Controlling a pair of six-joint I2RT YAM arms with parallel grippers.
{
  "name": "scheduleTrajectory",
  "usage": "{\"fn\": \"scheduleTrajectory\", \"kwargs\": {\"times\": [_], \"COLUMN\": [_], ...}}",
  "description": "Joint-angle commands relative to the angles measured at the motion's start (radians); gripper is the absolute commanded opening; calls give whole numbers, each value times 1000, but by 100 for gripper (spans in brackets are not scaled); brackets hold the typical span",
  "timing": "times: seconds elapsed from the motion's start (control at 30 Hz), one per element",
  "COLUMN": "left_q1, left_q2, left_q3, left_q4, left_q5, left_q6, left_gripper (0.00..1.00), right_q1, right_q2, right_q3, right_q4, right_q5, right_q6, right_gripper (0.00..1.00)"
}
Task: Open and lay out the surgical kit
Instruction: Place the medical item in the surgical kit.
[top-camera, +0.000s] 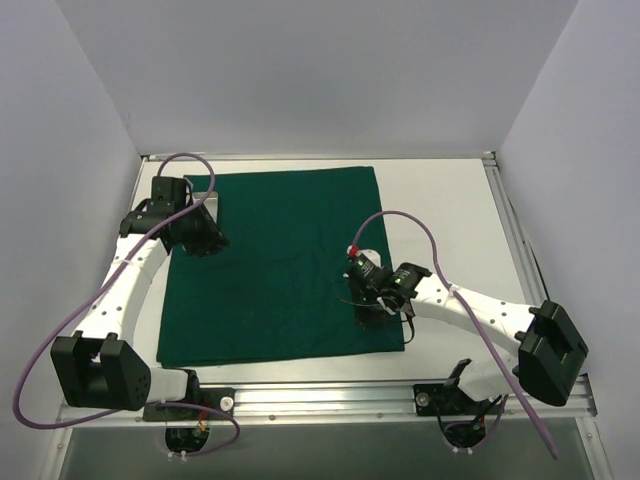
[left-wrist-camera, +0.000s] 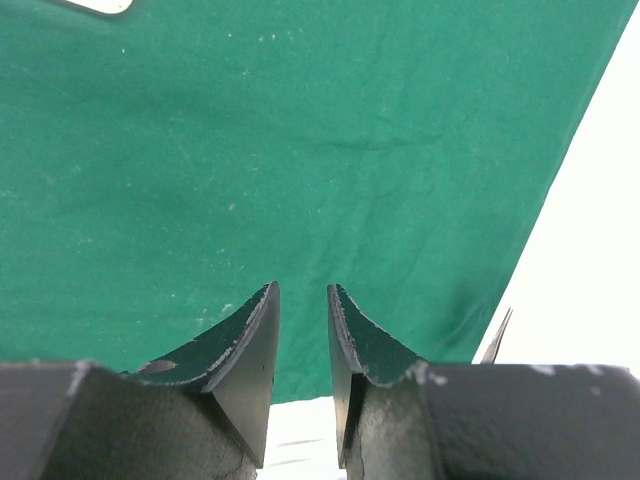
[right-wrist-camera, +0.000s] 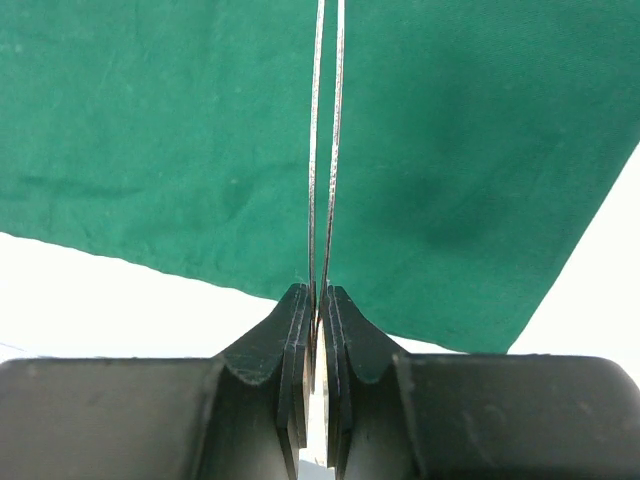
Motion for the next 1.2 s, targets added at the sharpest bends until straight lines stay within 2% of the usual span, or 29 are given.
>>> {"fn": "scheduleTrajectory", "kwargs": {"times": [0.0, 0.37, 0.87, 0.97, 1.17], "left_q1": [6, 9, 9, 9, 9], "left_q2": [2, 5, 19, 18, 16], "left_q3": [-1, 1, -5, -11, -14], "left_q4": [40, 34, 45, 43, 45], "left_q5": [23, 28, 38, 41, 48], "left_q6": [-9, -2, -2, -4, -2], "left_gripper": [35, 35, 35, 35, 35], "right_q1": [-2, -78, -76, -76, -76], "right_q2": [-17, -17, 78, 89, 118], "right_q3": [-17, -134, -100, -102, -99], "right_q4": [-12, 54, 71, 74, 76], "right_q5": [80, 74, 99, 96, 90], "right_q6": [35, 26, 26, 32, 37], "right_gripper": [0, 0, 0, 7, 14]}}
